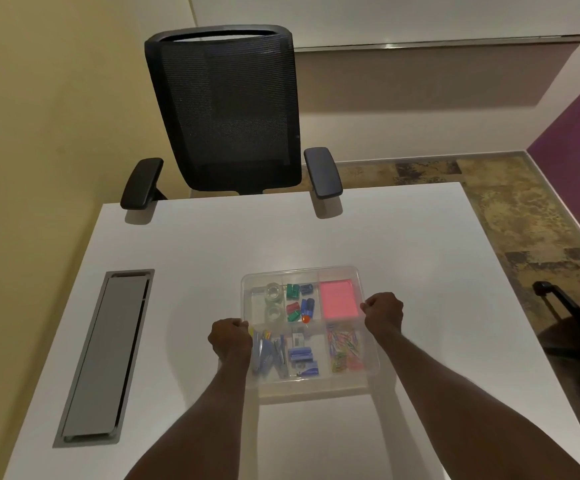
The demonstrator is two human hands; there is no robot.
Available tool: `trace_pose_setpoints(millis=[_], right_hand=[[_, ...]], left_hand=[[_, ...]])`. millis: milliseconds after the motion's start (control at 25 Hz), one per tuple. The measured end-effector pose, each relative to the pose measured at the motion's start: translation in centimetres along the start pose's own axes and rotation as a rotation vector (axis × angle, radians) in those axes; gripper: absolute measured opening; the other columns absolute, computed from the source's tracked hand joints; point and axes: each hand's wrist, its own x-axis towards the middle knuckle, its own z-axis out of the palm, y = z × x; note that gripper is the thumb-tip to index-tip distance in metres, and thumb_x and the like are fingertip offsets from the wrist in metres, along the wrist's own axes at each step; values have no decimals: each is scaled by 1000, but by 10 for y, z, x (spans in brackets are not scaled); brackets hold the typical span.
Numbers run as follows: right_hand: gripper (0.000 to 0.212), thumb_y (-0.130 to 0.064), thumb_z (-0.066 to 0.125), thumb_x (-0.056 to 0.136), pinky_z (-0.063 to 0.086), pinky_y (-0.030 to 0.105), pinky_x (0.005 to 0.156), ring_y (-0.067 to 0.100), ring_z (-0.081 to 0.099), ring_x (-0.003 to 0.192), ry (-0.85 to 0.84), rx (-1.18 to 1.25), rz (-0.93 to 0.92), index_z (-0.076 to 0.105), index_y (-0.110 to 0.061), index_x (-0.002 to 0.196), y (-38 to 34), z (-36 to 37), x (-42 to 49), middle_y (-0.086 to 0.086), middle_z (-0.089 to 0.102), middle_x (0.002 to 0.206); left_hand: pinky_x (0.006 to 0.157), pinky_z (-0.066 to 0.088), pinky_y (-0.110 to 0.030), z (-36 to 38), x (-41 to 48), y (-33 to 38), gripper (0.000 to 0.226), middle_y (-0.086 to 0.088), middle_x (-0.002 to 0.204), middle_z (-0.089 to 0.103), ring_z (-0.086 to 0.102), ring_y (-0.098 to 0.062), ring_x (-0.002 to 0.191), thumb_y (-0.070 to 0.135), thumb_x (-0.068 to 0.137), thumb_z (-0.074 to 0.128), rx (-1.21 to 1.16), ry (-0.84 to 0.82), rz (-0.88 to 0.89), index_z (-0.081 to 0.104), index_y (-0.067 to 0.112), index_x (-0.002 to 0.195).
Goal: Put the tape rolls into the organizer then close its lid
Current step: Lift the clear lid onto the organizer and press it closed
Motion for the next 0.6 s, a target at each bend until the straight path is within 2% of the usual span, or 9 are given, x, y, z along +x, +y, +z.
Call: trace_pose_setpoints(millis=[40,120,200,280,400,480,600], right_hand=[[12,-7,74,92,54,32,85,35,73,100,-11,-8,2,77,3,98,0,0,1,20,77,102],[17,-10,71,92,54,33,84,34,71,103,-26,-47,-15,73,2,104,-1,0,1,19,74,107],[31,-17,67,93,52,36,89,32,63,114,-14,-181,-118,64,-3,121,-5,-1,-1,15,66,121],[44,-25,63,95,49,37,98,29,55,125,10,-340,-282,53,-8,135,-10,1,0,12,56,135],[64,-33,56,100,38,36,116,26,38,147,-31,-412,-443,33,-12,155,-20,9,5,11,33,162],[72,-37,52,103,24,34,126,24,21,156,-69,-469,-492,18,-13,161,-25,15,9,8,16,170],[74,-40,46,105,12,36,130,24,8,159,-131,-544,-480,9,-10,163,-27,25,12,10,3,172]], left_hand=[[89,55,-37,0,-3,1,21,-22,100,75,71,-37,99,7,91,73,21,11,25,78,-6,107],[102,54,-44,3,-10,8,35,-22,123,68,65,-37,116,14,92,70,111,82,132,71,-2,124],[114,46,-45,10,-16,18,47,-16,143,58,55,-33,132,21,94,68,252,128,352,61,6,138],[124,35,-42,23,-21,35,57,-10,158,46,42,-28,146,25,96,65,323,19,565,49,12,150],[131,14,-38,53,-26,64,74,-5,171,21,19,-23,159,27,99,59,431,-173,762,23,16,163],[131,3,-40,74,-28,83,75,-1,174,5,5,-21,162,31,104,49,545,-225,840,8,19,166],[130,-1,-47,97,-29,98,71,-1,174,-4,-4,-22,162,36,108,40,732,-327,870,2,19,166]])
